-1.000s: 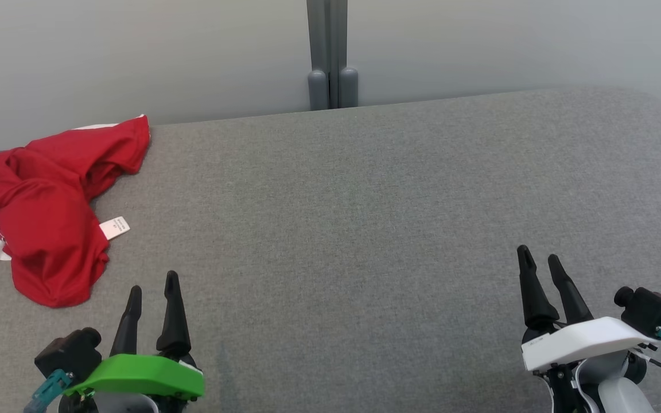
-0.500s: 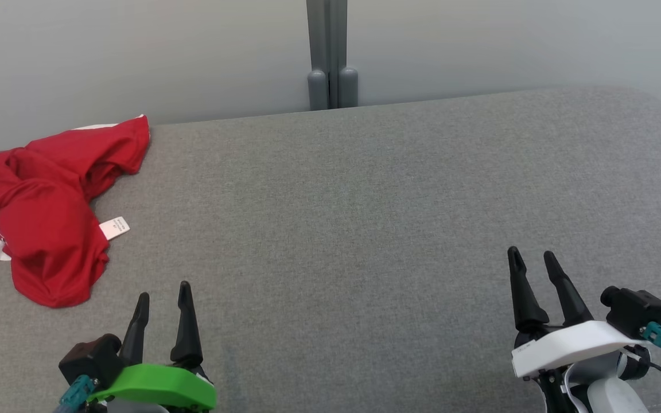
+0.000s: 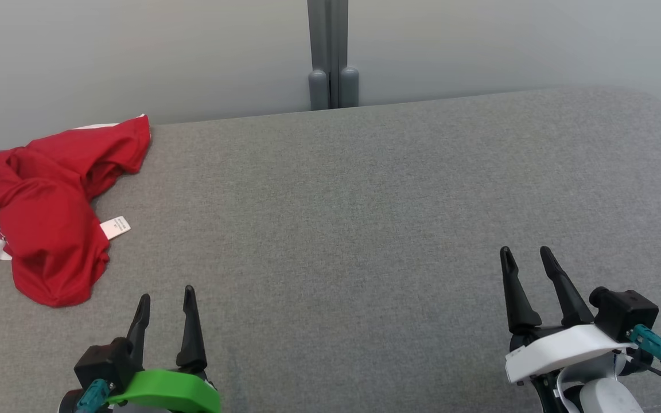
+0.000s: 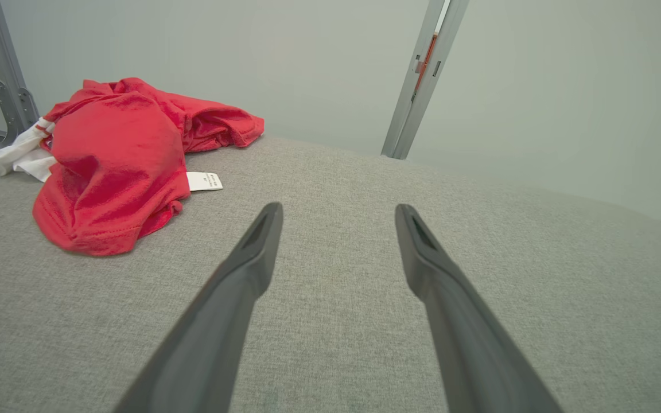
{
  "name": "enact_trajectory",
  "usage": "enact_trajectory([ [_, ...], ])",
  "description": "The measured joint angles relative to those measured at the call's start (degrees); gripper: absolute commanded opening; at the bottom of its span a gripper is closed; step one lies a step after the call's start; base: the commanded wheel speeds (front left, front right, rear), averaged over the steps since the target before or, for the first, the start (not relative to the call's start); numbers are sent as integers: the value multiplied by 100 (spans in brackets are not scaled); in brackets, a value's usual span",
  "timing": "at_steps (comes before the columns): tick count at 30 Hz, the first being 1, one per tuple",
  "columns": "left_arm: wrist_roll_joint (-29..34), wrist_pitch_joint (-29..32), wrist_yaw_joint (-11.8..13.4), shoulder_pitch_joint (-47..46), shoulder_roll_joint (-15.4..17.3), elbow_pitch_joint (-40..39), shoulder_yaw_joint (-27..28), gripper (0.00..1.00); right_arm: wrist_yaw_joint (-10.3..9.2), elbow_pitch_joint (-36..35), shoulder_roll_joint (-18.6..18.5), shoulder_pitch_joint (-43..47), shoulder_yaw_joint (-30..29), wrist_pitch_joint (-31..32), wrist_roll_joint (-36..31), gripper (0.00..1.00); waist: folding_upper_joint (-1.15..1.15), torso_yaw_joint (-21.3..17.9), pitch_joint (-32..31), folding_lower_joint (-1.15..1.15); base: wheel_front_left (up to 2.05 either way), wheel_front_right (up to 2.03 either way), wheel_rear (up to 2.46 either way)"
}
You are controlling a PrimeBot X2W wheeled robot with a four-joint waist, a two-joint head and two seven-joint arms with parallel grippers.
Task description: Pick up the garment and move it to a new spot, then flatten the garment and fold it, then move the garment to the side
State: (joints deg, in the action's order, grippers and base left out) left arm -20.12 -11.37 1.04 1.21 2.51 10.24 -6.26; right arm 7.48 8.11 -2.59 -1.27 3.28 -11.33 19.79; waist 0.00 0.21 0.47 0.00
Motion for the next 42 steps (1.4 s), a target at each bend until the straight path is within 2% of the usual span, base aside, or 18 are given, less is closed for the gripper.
enact_trajectory([
  [29,1071,-332,176,201,13,78,-131,100,0,234,-14,124,-4,-330,-1238,100,0,-18,-60,0,0,0,0],
  [42,1216,-377,191,203,15,124,-104,100,1,344,-16,128,1,-372,-1355,100,0,-26,-56,0,0,0,0],
])
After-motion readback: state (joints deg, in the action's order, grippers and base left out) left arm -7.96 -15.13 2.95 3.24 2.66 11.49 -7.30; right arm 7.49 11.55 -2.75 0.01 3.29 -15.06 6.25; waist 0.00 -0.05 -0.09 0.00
